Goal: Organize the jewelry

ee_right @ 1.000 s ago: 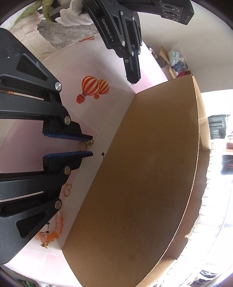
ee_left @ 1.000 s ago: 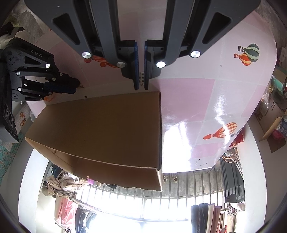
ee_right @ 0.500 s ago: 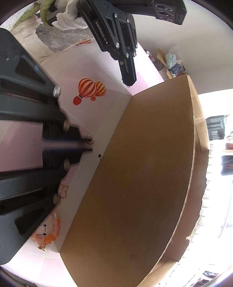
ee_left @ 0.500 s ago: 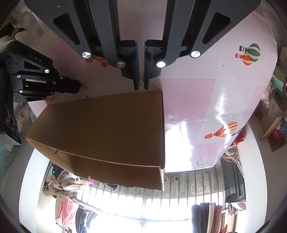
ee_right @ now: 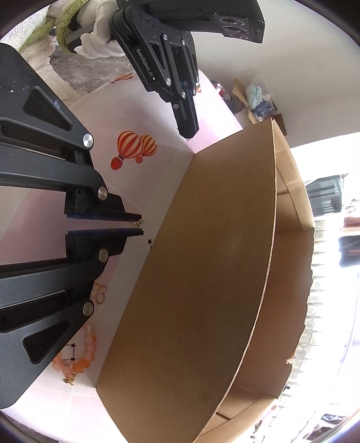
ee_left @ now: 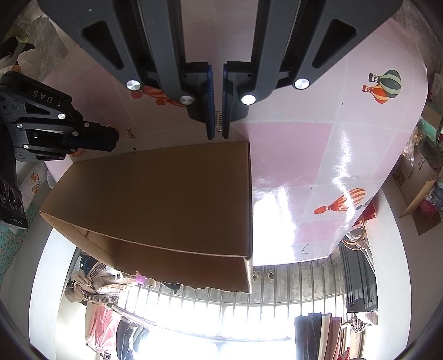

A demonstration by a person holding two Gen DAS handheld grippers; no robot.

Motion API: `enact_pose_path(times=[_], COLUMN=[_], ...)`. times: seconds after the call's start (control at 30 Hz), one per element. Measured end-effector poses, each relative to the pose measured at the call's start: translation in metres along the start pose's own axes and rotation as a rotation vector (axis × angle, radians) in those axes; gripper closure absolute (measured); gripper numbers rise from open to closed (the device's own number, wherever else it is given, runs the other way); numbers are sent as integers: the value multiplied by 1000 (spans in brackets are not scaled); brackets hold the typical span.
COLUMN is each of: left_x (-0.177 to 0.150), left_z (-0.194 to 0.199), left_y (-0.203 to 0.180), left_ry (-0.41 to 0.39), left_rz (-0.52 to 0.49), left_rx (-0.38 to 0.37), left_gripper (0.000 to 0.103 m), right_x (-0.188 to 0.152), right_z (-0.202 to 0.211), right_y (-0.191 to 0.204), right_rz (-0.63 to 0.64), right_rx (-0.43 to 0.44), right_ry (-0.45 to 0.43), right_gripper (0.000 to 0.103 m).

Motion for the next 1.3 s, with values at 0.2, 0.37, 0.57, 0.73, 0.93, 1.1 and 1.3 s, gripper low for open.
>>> enact_pose_path(times=[0.2,0.37,0.57,0.73,0.93,1.1,1.3], left_x=[-2,-2,1,3,14,37,84], left_z=[0,-1,-1,5,24,50,72], left_y=[2,-1,-2,-2,-6,-12,-31], left_ry=[4,5,3,-9,-52,-126,-205], left_rz=[5,3,3,0,-22,-57,-107], left_rx=[2,0,0,9,20,21,-48], left_gripper=[99,99,99,99,99,99,99], right_x=[5,3,5,9,19,41,81], right_z=[-11,-23,-25,-9,27,60,98], right_y=[12,11,10,7,3,3,3], right_rz=[38,55,27,-20,-61,-72,-69], right_rx=[-10,-56,-48,-12,19,37,53], right_ry=[9,27,10,-31,-110,-186,-287], right_gripper=[86,87,103,103,103,103,103])
Point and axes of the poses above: each gripper's, at about its wrist camera, not at the fingertips, and z roughly against the way its jaws point, y to its left, x to its top, the point moved 9 cm from there along -z, roughly the way its jaws point, and after that the axes turned 7 degrees about -z, right-handed, at the moved point
